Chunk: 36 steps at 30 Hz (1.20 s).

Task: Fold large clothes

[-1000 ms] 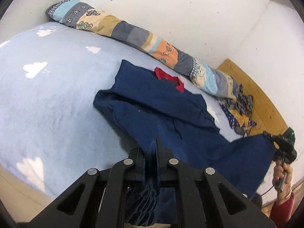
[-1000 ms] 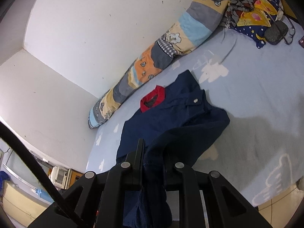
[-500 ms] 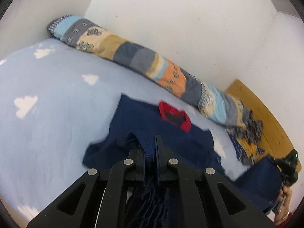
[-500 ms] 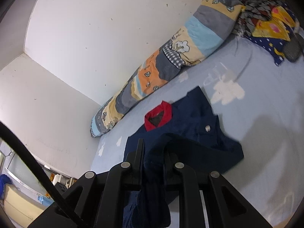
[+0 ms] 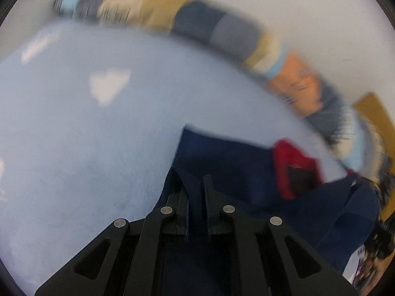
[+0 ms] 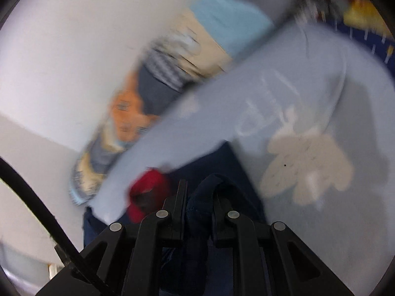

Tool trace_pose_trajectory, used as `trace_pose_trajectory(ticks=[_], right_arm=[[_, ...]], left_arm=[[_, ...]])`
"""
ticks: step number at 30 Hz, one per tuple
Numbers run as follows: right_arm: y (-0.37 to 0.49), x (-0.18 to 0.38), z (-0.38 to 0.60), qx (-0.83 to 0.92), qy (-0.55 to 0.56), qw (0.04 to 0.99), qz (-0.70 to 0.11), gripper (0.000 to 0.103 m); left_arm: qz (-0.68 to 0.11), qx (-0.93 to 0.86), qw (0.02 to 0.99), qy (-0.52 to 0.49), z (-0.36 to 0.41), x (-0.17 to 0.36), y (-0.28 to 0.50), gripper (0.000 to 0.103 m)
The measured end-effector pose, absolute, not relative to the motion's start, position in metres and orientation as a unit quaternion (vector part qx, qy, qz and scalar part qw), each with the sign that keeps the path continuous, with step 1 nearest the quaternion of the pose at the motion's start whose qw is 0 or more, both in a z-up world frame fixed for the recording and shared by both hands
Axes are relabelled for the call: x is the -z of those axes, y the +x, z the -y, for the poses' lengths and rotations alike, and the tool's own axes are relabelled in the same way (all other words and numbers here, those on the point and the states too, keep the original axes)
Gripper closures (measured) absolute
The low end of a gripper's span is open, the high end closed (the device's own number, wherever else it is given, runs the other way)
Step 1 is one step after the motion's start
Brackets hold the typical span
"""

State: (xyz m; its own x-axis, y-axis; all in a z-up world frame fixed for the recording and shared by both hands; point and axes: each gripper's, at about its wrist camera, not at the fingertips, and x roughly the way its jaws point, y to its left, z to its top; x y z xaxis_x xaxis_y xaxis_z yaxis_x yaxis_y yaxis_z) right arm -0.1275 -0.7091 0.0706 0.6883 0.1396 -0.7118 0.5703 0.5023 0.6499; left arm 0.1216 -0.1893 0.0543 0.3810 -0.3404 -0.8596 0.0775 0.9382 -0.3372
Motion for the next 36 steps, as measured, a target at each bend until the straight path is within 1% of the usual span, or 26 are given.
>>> trace_pose_trajectory(ticks=[1,3,4,5,6,8,9,10,11,12,13,15,16,18,19,20,21,23,25,28,29,31,33,34,35,36], right_arm=[[-0.119,-0.05,0.716,0.145,0.495,0.767,-0.382,0.08],[-0.112,-0.01,0.729,0.155,0.544,0.726,-0.391,0.078],[-0.115,0.006,0.735,0.147,0.585,0.708,-0.369,0.073],[-0.117,0.011,0.739,0.139,0.603,0.701,-0.353,0.065],[-0.12,0.013,0.744,0.128,0.62,0.698,-0.334,0.06],[-0.126,0.005,0.755,0.121,0.625,0.708,-0.305,0.04],[-0.13,0.0,0.759,0.123,0.628,0.71,-0.293,0.031],[-0.137,-0.006,0.765,0.128,0.632,0.711,-0.28,0.015],[-0.145,-0.014,0.772,0.134,0.637,0.712,-0.263,0.013],[-0.153,-0.022,0.777,0.135,0.641,0.715,-0.247,0.013],[-0.161,-0.034,0.783,0.131,0.638,0.722,-0.232,0.013],[-0.166,-0.058,0.782,0.13,0.611,0.748,-0.225,0.013],[-0.164,-0.073,0.775,0.128,0.575,0.773,-0.236,0.013],[-0.154,-0.102,0.742,0.131,0.474,0.825,-0.278,0.017],[-0.15,-0.111,0.723,0.121,0.43,0.849,-0.283,0.022],[-0.141,-0.12,0.692,0.1,0.362,0.875,-0.306,0.031],[-0.138,-0.122,0.67,0.098,0.319,0.886,-0.322,0.038],[-0.131,-0.112,0.629,0.071,0.265,0.892,-0.359,0.053],[-0.124,-0.093,0.618,0.066,0.255,0.879,-0.397,0.064],[-0.099,-0.066,0.627,0.058,0.266,0.863,-0.425,0.064],[-0.081,-0.059,0.631,0.052,0.26,0.859,-0.438,0.066],[-0.056,-0.048,0.646,0.094,0.247,0.85,-0.456,0.066],[-0.044,-0.033,0.67,0.14,0.258,0.834,-0.468,0.077],[-0.04,-0.021,0.685,0.151,0.284,0.817,-0.479,0.088],[-0.04,-0.01,0.698,0.153,0.32,0.804,-0.477,0.094],[-0.041,-0.012,0.701,0.158,0.329,0.803,-0.471,0.094]], left_arm=[[-0.557,0.119,0.812,-0.13,0.189,-0.041,0.129,0.089],[-0.57,0.114,0.796,-0.169,0.183,-0.024,0.139,0.089],[-0.569,0.123,0.791,-0.187,0.179,-0.023,0.141,0.088],[-0.571,0.132,0.786,-0.197,0.176,-0.022,0.143,0.087],[-0.576,0.143,0.78,-0.201,0.174,-0.023,0.146,0.086],[-0.586,0.17,0.762,-0.217,0.167,-0.025,0.152,0.078],[-0.586,0.187,0.753,-0.235,0.162,-0.027,0.152,0.067],[-0.586,0.199,0.744,-0.251,0.156,-0.031,0.149,0.06],[-0.58,0.204,0.743,-0.264,0.148,-0.037,0.149,0.056],[-0.569,0.199,0.752,-0.266,0.141,-0.046,0.149,0.042],[-0.55,0.192,0.769,-0.263,0.132,-0.059,0.149,0.037],[-0.509,0.173,0.808,-0.242,0.121,-0.085,0.145,0.037],[-0.486,0.161,0.83,-0.22,0.117,-0.099,0.14,0.036],[-0.448,0.14,0.864,-0.18,0.119,-0.117,0.126,0.036],[-0.415,0.141,0.887,-0.147,0.129,-0.129,0.111,0.036],[-0.404,0.152,0.894,-0.124,0.14,-0.134,0.101,0.036],[-0.388,0.171,0.901,-0.094,0.156,-0.139,0.089,0.036],[-0.357,0.214,0.908,-0.042,0.188,-0.143,0.067,0.031],[-0.353,0.248,0.902,0.006,0.227,-0.136,0.052,0.029],[-0.392,0.292,0.872,0.015,0.269,-0.108,0.054,0.029],[-0.404,0.299,0.864,0.02,0.277,-0.098,0.059,0.029],[-0.42,0.279,0.862,0.054,0.296,-0.075,0.072,0.029],[-0.444,0.207,0.868,0.083,0.295,-0.044,0.094,0.03],[-0.468,0.159,0.865,0.084,0.284,-0.026,0.107,0.031],[-0.477,0.138,0.865,0.072,0.271,-0.016,0.115,0.032],[-0.475,0.139,0.867,0.055,0.261,-0.015,0.117,0.033]])
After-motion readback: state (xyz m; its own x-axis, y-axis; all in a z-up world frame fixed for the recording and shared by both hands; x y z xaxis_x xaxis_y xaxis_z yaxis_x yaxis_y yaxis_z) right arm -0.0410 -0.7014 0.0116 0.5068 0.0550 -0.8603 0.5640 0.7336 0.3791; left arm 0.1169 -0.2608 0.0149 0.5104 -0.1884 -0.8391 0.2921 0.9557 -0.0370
